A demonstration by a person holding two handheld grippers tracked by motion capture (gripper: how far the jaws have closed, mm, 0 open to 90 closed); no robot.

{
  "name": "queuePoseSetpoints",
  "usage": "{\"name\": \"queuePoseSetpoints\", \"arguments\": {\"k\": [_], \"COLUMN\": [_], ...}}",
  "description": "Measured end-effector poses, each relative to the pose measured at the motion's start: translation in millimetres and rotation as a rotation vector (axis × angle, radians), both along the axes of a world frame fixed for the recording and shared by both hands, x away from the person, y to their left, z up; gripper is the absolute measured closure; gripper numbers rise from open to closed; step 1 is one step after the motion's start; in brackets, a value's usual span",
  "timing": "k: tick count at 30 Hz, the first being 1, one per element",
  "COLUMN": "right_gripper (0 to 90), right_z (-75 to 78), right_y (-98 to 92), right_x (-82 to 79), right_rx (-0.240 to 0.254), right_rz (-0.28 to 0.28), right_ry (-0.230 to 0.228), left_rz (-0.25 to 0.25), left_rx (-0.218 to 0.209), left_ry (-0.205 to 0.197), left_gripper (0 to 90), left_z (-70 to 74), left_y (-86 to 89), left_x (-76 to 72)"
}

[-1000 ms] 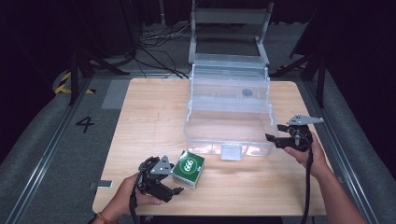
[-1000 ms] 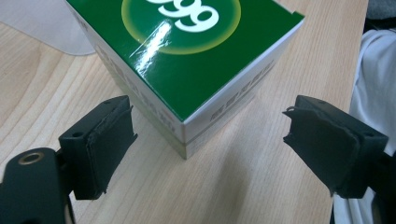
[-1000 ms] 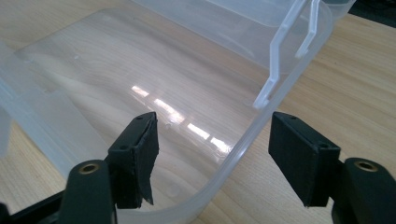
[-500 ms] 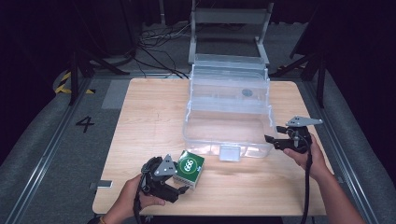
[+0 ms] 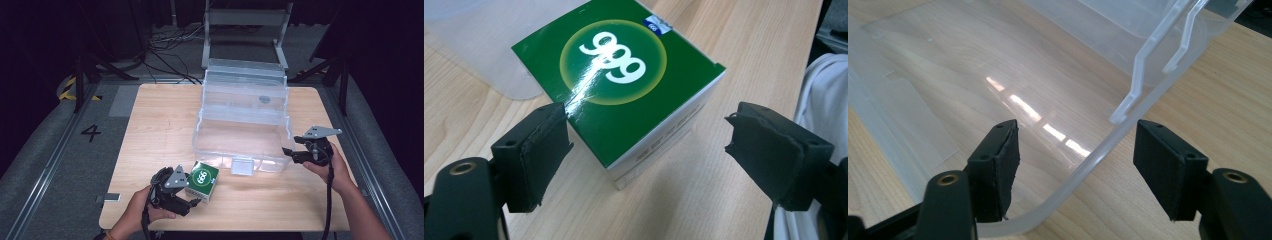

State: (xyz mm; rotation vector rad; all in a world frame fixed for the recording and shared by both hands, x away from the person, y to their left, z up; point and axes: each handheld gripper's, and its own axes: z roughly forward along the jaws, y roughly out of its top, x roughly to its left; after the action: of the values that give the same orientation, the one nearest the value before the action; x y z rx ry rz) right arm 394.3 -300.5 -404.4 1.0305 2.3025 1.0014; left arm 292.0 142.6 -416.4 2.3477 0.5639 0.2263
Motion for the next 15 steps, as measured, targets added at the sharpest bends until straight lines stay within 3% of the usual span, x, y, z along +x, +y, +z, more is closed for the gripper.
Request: {"name": "queuePoseSetpoints", "arguments": {"k": [1, 4, 9, 15], "right_gripper": [46.3, 48.3, 48.0, 50.8], "right_z": [-0.2, -2.0, -1.3, -2.6], "right_y": [0.2, -3.1, -4.2, -10.0], "right_x": [1.1, 6.5, 13.3, 25.0], "right_rx": [-0.025, 0.005, -0.018, 0.006], "right_rz": [-0.019, -0.027, 0.005, 0.048], "right_ry": [-0.01, 0.018, 0.026, 0.032], "left_rz": [0.003, -0.001, -0.006, -0.01], "left_rx": [-0.005, 0.004, 0.004, 0.004], "left_ry": [0.003, 0.0, -0.002, -0.004], "left_gripper": [16.4, 16.4, 15.9, 15.7], "left_z": [-1.0, -2.4, -3.5, -3.4], "left_y": [0.3, 0.3, -0.5, -0.3], "left_x": [0.3, 0.1, 0.5, 0.3]}}
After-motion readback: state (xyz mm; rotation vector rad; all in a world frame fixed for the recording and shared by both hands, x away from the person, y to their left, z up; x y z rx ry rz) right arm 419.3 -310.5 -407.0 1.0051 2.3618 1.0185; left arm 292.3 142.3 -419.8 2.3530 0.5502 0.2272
